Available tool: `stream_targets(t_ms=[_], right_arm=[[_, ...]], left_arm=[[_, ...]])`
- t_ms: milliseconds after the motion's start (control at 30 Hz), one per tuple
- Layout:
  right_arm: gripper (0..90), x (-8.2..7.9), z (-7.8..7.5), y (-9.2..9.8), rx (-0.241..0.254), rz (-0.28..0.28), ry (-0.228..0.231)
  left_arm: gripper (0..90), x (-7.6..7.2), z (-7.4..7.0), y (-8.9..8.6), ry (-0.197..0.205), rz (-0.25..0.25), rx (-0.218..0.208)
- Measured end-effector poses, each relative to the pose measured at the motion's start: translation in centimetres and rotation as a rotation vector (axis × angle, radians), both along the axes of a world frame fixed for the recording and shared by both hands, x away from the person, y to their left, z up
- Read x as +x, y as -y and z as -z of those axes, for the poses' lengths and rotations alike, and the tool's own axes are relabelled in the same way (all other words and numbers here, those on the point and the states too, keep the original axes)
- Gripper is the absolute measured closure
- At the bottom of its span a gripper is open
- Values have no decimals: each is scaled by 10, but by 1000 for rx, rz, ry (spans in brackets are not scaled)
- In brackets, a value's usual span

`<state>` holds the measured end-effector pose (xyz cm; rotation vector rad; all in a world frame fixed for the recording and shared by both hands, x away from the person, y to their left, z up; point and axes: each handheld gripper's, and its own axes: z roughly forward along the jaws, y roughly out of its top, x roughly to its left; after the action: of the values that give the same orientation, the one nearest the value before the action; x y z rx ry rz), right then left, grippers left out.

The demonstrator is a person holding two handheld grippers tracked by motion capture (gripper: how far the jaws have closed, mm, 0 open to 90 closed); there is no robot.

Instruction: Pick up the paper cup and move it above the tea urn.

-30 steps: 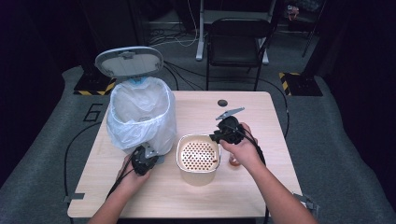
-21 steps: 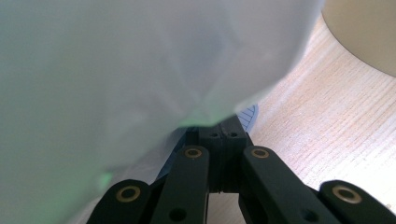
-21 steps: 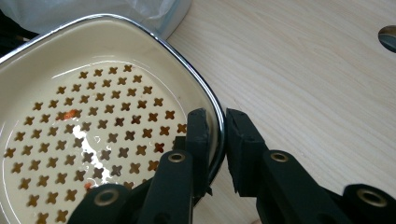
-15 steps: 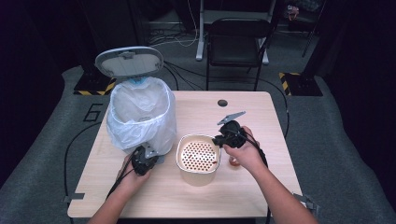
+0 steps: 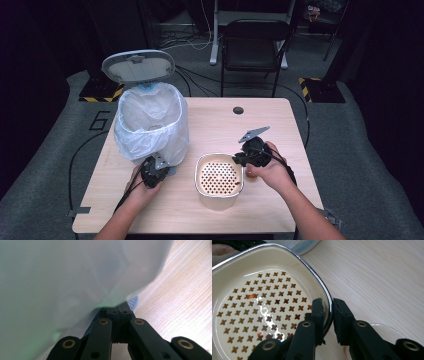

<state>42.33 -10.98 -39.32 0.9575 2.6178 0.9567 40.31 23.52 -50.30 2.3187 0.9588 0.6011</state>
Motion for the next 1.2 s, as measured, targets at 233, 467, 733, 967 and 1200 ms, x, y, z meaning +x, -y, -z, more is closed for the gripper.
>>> stream_targets(t_ms=[233,467,733,967,1200], right_arm=[[795,-8,-1,6,-12,-8,4],[769,-11,-1,8,-2,6,0],[640,-14,-16,11,46,19,29],[521,-12,-24,26,65,77,86],[404,-6,-18,46,68,143,106]], left_arm=[[900,0,0,0,1,-1,-4],[900,0,0,0,0,0,-6],[900,0,0,0,0,-2,-10],[900,0,0,0,4,-2,-2],[900,0,0,1,5,-4,-4]])
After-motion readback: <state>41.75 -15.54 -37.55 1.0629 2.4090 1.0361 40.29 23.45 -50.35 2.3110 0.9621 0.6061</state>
